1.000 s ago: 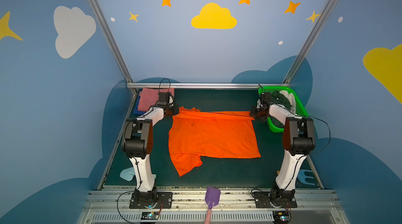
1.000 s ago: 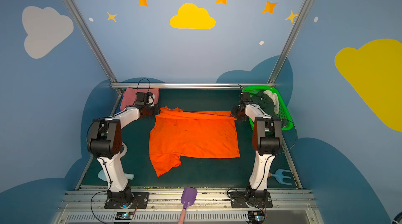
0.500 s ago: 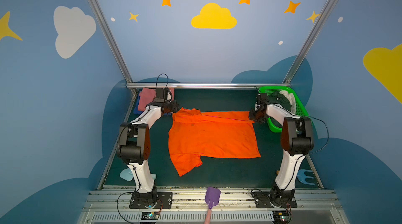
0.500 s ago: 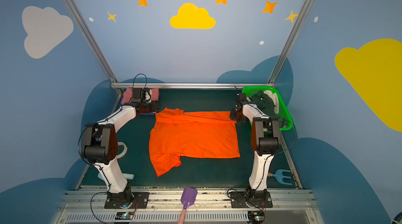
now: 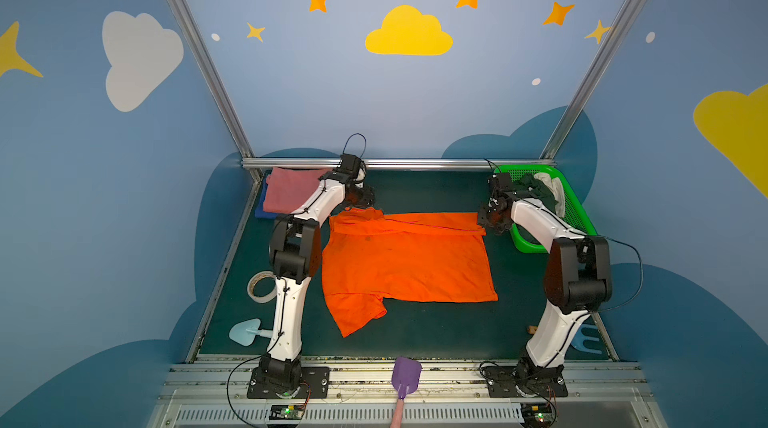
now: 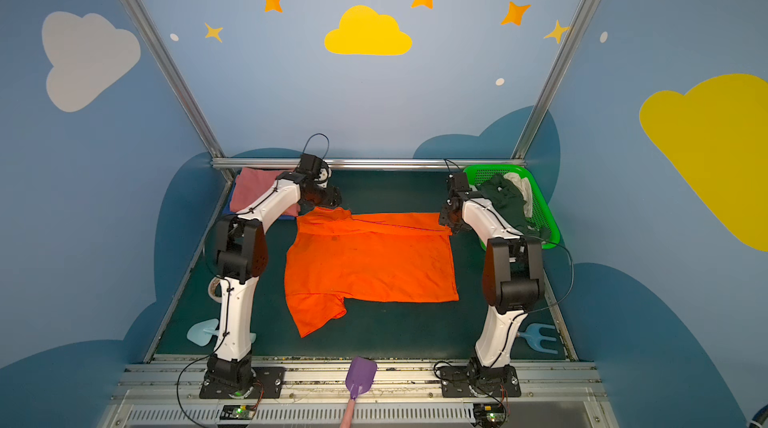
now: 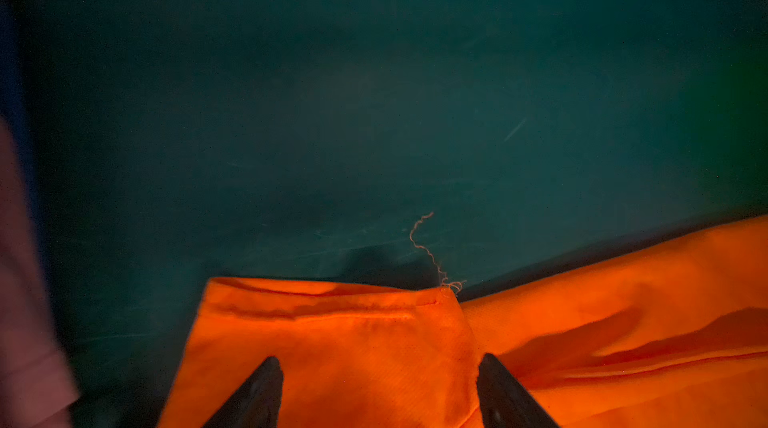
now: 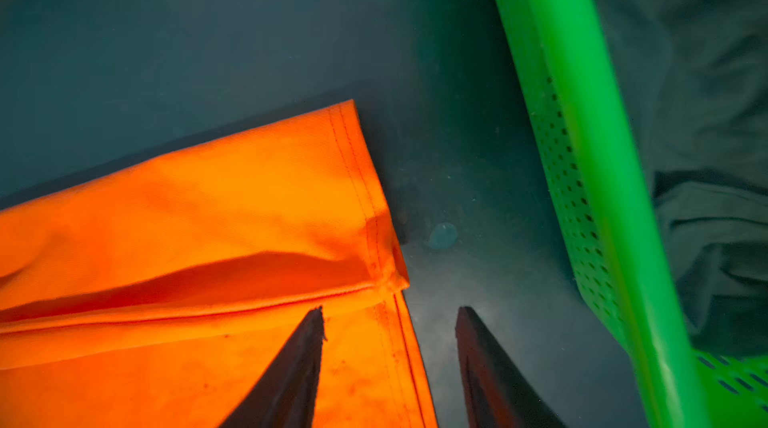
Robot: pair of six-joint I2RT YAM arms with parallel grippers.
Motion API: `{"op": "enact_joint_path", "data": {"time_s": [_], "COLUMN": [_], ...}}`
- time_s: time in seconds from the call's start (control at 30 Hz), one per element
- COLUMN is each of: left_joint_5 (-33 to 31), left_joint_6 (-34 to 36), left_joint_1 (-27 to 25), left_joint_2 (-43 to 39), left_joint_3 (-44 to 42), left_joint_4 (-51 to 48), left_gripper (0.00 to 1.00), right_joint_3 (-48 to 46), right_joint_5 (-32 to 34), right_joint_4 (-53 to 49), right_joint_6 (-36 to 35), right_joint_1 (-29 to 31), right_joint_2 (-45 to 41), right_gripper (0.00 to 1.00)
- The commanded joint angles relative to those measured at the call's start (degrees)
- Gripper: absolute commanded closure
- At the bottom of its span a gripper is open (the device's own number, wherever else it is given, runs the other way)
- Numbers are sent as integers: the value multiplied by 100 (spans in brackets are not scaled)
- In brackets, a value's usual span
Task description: Fold and stack the t-shirts
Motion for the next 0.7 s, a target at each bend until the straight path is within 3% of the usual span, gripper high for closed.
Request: {"op": "enact_joint_path", "data": {"time_s": [0.0, 0.2, 0.37, 0.67], "left_joint_5": [-323, -817, -1150, -890], "left_joint_6": [170, 20, -7, 9], "left_joint_1": [-152, -279, -301, -318], "left_joint_2": [397, 953, 1074, 1197], "left_joint_3": [614, 1383, 1546, 1514], "left_joint_4": [-898, -1171, -1337, -1399], "left_gripper": [27, 45, 52, 59], "right_joint_3": [-203, -491, -658, -734], "right_joint_5": [181, 156, 157, 0], "right_joint_4": [-31, -28, 27, 78], "right_joint_6": [-57, -91, -70, 1], "right_joint_1": [34, 30, 32, 35], "right_joint_2": [-323, -688, -880, -920], "right_gripper": [45, 44, 43, 43]}}
